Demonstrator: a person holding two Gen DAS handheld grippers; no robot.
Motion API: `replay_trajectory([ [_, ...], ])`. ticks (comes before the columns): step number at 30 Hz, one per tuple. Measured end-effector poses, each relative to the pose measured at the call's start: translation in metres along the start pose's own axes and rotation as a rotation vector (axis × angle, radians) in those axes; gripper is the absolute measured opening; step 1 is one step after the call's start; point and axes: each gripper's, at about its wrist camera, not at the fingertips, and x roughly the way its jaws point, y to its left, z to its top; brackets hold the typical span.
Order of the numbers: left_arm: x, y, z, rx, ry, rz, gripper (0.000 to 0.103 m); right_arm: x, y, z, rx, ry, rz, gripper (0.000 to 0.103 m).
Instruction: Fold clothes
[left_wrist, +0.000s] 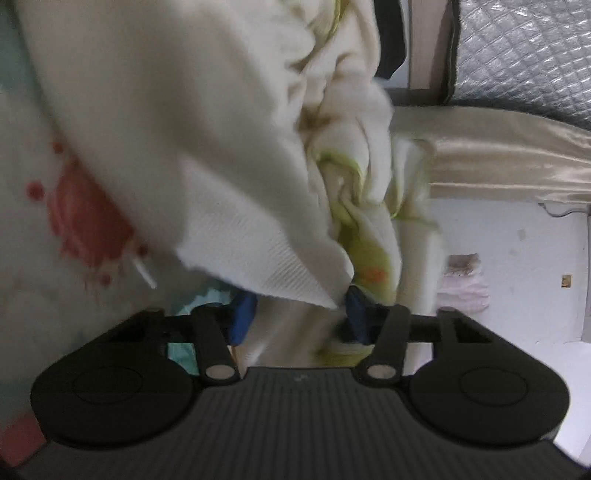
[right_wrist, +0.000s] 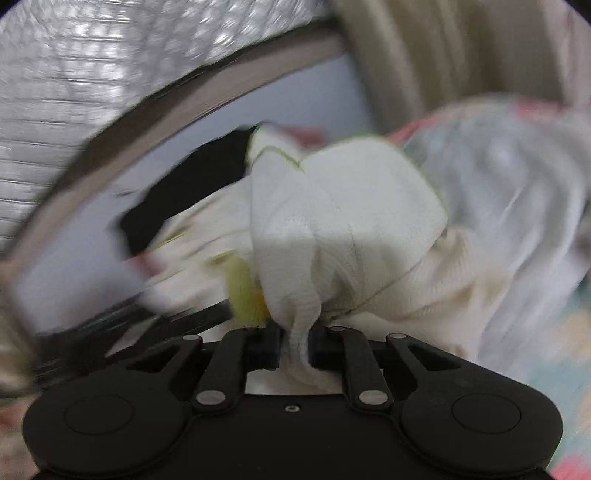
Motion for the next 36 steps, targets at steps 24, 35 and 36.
replay_trajectory([
  [24,-0.028,-0.021,0.006,0.137,-0.136,0.101,0.053,0.058,-0.043,0.077,0.089,0.078,0.002,0.081],
  [35,-0.038,-0.051,-0.025,0.276,-0.027,0.075,0.049,-0.011,-0.017,-0.002,0.121,0.044,0.168,0.026],
  [36,-0.043,-0.06,-0.036,0.327,-0.017,0.109,0.049,-0.024,-0.015,-0.008,0.126,0.033,0.163,0.026],
])
